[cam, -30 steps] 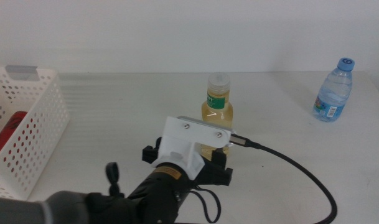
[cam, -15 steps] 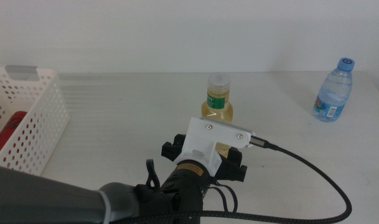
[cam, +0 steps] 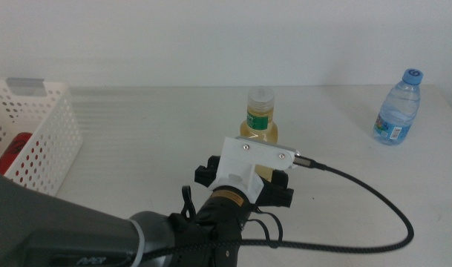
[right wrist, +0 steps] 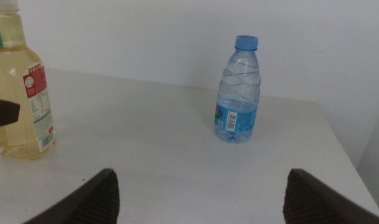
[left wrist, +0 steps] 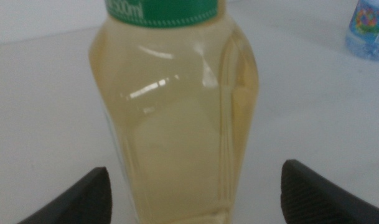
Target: Use arms to grab the bottles and put them into the dustbin to the left of the table.
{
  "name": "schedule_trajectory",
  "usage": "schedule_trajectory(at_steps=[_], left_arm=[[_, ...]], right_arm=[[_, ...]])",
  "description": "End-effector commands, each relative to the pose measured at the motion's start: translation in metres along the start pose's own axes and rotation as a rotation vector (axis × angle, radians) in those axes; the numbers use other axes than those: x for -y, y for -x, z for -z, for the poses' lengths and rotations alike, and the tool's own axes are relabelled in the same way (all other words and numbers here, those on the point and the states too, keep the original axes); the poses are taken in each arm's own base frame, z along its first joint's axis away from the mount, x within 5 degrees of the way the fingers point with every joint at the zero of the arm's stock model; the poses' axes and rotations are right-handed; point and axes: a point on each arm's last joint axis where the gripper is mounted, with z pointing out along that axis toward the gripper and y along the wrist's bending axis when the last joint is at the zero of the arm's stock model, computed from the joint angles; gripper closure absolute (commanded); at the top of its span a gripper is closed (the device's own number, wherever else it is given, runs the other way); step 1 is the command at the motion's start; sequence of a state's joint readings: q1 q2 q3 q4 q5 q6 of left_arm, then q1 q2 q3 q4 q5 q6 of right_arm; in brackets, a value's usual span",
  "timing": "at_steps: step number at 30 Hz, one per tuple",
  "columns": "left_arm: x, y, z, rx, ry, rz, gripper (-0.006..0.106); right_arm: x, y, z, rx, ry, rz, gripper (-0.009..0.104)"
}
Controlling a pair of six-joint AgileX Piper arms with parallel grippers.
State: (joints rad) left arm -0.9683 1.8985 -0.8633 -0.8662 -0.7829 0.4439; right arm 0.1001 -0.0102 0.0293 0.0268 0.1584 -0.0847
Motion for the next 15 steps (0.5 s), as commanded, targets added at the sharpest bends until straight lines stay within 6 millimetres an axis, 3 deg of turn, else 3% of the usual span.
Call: schedule_trajectory(at_steps=[1, 15], left_arm=[[-0.002, 0.030, 0.002, 0.139, -0.013, 0.051, 0.013], [-0.016, 0.038, -0.009, 0.173, -0.028, 0.082, 0.013]], right_arm=[[0.001, 0.012, 0.003, 0.115, -0.016, 0.019, 0.025], [0.001, 0.012, 0.003, 0.115, -0.016, 0.019, 0.025]])
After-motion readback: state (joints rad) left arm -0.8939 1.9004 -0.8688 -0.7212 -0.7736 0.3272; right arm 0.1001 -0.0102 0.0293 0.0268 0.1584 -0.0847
